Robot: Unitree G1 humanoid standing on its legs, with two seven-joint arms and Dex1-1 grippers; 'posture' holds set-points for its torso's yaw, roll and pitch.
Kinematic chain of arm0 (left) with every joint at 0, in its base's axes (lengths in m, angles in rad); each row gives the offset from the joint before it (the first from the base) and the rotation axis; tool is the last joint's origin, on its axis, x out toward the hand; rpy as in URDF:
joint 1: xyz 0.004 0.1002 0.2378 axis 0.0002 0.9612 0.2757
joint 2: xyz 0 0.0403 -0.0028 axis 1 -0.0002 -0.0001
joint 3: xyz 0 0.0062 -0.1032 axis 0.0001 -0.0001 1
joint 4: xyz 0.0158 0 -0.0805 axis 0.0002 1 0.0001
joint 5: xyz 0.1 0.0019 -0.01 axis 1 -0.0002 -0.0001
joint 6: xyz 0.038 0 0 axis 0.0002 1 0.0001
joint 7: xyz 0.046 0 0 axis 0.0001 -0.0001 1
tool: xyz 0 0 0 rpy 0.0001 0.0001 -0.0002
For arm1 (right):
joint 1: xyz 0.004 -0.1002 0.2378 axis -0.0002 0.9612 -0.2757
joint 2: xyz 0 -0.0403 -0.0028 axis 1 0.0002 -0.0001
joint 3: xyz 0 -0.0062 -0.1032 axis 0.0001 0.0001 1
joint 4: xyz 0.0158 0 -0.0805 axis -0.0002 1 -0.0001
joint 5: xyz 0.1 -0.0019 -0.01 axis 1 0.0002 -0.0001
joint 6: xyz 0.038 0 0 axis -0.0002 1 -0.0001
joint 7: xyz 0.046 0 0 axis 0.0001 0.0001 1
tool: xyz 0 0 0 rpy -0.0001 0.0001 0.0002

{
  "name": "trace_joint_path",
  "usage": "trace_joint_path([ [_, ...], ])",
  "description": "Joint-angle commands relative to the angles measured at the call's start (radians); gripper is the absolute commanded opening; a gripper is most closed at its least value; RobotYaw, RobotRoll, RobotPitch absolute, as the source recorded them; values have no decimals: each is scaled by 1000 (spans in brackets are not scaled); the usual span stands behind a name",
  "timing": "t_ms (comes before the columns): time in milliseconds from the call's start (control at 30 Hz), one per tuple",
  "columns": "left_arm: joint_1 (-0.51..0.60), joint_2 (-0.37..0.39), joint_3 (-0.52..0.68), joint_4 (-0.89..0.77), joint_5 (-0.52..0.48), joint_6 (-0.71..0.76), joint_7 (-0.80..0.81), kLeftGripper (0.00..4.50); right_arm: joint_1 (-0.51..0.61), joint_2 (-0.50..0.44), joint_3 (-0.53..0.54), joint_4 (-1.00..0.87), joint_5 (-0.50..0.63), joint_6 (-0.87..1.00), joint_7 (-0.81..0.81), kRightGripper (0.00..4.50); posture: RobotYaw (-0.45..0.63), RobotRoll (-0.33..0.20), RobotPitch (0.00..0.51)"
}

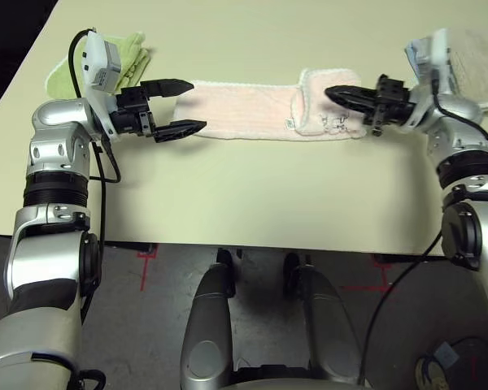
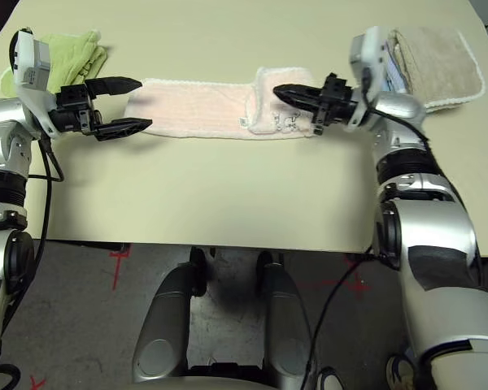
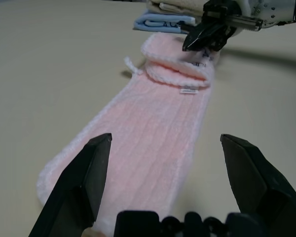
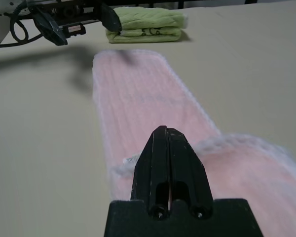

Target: Fold the towel and set it aside.

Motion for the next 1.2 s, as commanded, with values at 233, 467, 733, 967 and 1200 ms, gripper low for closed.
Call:
trace_joint_path([
  [233,35,23,1,-83,-26,47,-16,4500,106,-44,13,46,-69,49,-41,34,71,0,380],
  [467,17,9,-8,-57,-18,34,-10,4500,107,31,-78,-28,31,93,-106,34,30,0,374],
  [733,-1,-7,-10,-39,-17,23,-12,4500,14,-1,-166,-108,121,208,-193,34,20,0,370],
  [967,0,-11,-8,-33,-16,17,-3,4500,-3,-12,-123,-43,27,250,-462,34,18,0,365],
  [1200,3,-10,-9,-37,-14,22,3,4500,48,70,-68,0,-44,231,-581,34,25,0,370],
])
